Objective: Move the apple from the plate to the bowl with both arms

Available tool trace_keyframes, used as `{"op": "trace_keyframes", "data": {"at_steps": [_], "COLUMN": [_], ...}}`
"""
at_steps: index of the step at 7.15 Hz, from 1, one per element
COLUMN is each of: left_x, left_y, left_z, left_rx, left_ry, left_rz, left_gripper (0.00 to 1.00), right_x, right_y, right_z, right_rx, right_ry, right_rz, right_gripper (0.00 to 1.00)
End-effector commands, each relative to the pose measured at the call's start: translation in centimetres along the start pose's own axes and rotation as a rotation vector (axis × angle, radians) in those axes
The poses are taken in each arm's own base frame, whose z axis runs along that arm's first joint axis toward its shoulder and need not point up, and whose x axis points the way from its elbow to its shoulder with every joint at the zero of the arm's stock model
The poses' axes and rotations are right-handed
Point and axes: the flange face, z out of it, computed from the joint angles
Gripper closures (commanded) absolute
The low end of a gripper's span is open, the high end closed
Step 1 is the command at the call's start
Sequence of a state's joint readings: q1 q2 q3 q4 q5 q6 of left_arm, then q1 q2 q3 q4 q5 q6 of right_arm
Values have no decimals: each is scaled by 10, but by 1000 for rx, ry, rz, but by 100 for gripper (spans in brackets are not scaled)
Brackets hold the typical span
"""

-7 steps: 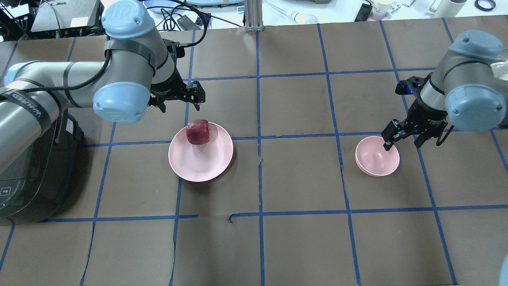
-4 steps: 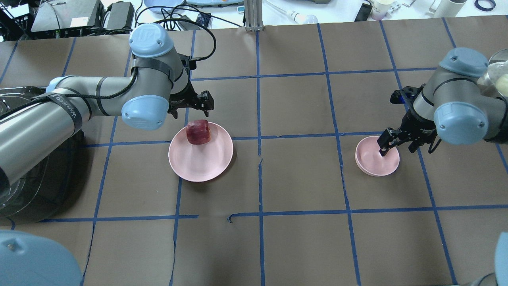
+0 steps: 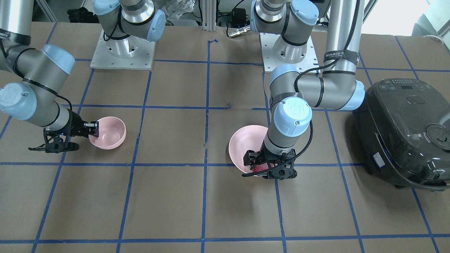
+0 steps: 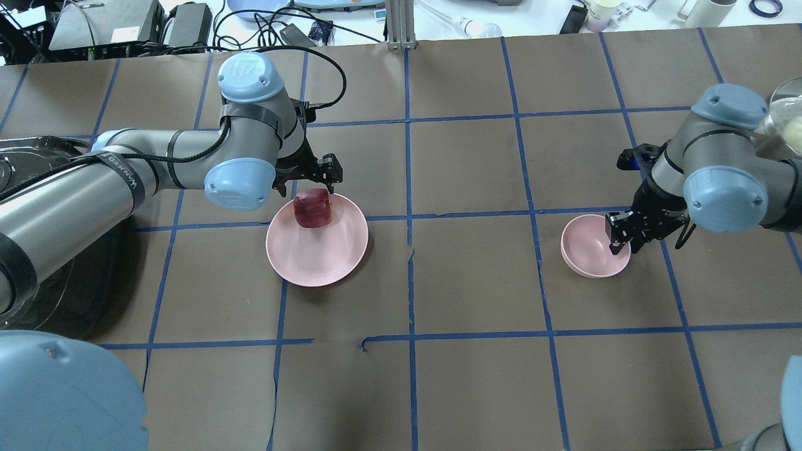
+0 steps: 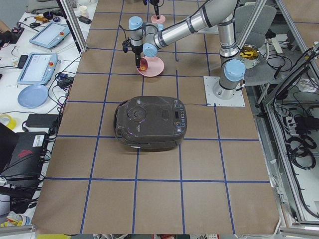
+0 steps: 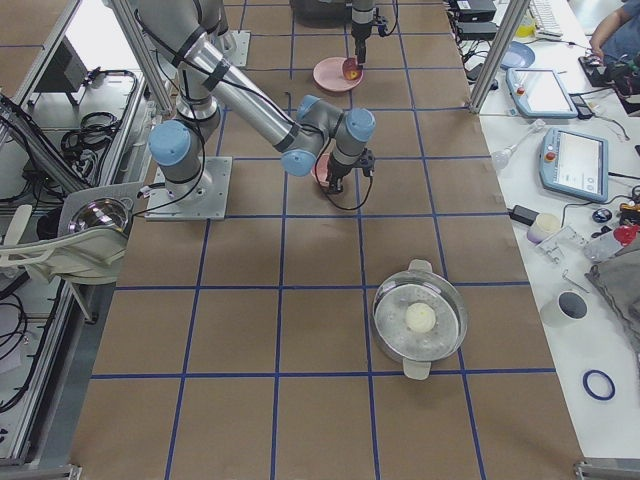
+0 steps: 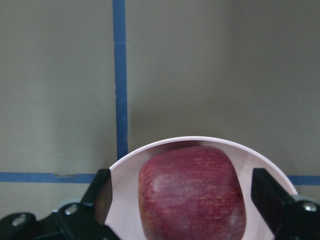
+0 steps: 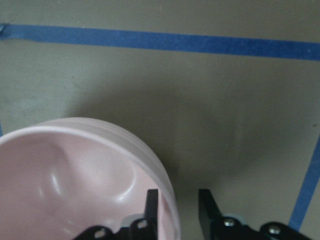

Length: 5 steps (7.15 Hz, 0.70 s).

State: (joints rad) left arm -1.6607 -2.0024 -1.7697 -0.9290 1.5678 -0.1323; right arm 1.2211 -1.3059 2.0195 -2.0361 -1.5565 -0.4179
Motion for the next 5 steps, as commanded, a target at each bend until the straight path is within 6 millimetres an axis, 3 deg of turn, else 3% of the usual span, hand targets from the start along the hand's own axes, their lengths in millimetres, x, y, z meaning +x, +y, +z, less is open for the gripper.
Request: {"op": "trace_keyframes", "data": {"at_steps": [1,2,3,4,5], "left_x": [5,4,5,3,3], "left_y": [10,13,11,10,10], "left_z": [31,35,30,25,16], "left_rx": [-68,-66,-42,-32,-18], "left_ry": [43,39,42,36,33], "left_rz": [-13,-13,-5,-6,-7], "left_gripper": [0,11,32,51,66], "right_x": [-6,-17,-33,-55,-78], "right_y": [4,2,-5,-7,-13], "right_z": [-3,-14,-36,-45,-32], "right_rx": [-37,-48,-56,-89,-105], "right_ry": [-19,-32,-26,-121,-179], "right_rz": [82,116,106,114,127], "right_gripper": [100,100,100,100,100]}}
